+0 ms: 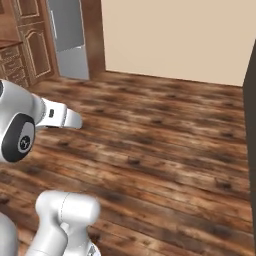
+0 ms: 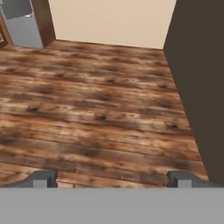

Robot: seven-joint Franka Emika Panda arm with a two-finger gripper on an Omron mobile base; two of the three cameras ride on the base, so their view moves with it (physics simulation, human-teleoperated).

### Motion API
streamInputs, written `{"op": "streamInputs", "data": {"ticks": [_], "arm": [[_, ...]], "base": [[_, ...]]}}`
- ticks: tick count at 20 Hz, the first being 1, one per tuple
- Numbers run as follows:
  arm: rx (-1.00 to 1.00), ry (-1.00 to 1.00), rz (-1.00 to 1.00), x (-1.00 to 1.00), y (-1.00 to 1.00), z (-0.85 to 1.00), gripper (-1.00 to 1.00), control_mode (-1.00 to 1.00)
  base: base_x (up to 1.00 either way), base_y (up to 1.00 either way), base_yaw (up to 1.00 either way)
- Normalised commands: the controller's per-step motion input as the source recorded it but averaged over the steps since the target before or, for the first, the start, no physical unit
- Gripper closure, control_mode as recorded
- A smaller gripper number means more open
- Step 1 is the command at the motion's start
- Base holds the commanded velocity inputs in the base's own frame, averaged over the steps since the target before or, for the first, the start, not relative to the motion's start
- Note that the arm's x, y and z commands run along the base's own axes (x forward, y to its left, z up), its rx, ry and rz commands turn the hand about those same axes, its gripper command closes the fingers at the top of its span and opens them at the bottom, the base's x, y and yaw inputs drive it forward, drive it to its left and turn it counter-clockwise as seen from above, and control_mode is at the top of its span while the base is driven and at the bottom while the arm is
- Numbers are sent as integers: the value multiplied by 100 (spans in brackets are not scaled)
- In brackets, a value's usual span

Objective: Gather the avocado and tomato from the fridge and place them on a tray on the dining counter. Then gather the fish and chicken drumstick from the fridge and place them on the other tray.

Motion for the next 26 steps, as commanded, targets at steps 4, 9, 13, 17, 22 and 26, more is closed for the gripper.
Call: {"op": "streamInputs", "data": {"ticks": [4,9,13,17,22,26], "arm": [[0,0,0,0,0,0,-100,100],[0,0,0,0,0,0,-100,100],[0,0,0,0,0,0,-100,100],[0,0,0,0,0,0,-100,100],[0,0,0,0,0,0,-100,100],[0,0,0,0,0,0,-100,100]], "base": [[100,100,0],[100,95,-3],[100,88,0],[100,100,-8],[100,100,-20],[100,100,-31]]}}
